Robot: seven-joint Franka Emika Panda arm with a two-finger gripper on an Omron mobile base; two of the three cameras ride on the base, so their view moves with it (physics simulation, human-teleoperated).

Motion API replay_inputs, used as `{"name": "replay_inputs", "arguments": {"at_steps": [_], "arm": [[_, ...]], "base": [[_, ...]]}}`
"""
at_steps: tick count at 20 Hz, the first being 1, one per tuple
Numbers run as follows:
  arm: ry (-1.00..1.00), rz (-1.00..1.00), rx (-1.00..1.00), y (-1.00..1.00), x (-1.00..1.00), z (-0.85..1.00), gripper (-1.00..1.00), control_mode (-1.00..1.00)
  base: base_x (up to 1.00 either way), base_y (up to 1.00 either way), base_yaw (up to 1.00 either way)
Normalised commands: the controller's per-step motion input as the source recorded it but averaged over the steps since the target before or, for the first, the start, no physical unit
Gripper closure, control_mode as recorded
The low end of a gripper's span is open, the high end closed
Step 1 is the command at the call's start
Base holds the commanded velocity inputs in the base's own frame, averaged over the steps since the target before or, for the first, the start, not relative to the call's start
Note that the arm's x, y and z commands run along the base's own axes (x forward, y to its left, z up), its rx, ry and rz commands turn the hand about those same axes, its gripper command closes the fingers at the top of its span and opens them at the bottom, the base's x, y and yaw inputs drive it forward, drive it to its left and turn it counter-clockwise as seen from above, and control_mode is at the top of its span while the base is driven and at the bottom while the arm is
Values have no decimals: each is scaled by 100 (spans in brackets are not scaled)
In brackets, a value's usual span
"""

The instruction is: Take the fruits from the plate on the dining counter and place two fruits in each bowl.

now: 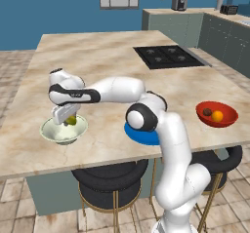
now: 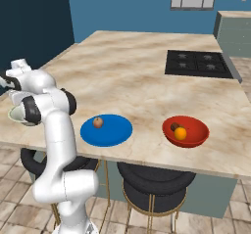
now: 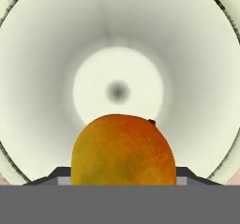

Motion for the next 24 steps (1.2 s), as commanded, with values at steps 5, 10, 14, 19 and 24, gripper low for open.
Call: {"name": "replay_inputs", "arguments": {"at_steps": [5, 10, 14, 19, 24], "arm": [[0, 0, 0, 8, 23, -33, 100, -100], [-2, 0, 6, 14, 4, -20, 100, -100], [-11, 0, 5, 18, 13, -2, 100, -100], [-4, 0, 0, 8, 21, -4, 100, -100], [0, 0, 0, 0, 0, -8, 100, -100]], "base": [[0, 0, 0], [0, 0, 0], [0, 0, 0], [0, 0, 0], [0, 0, 0]]}}
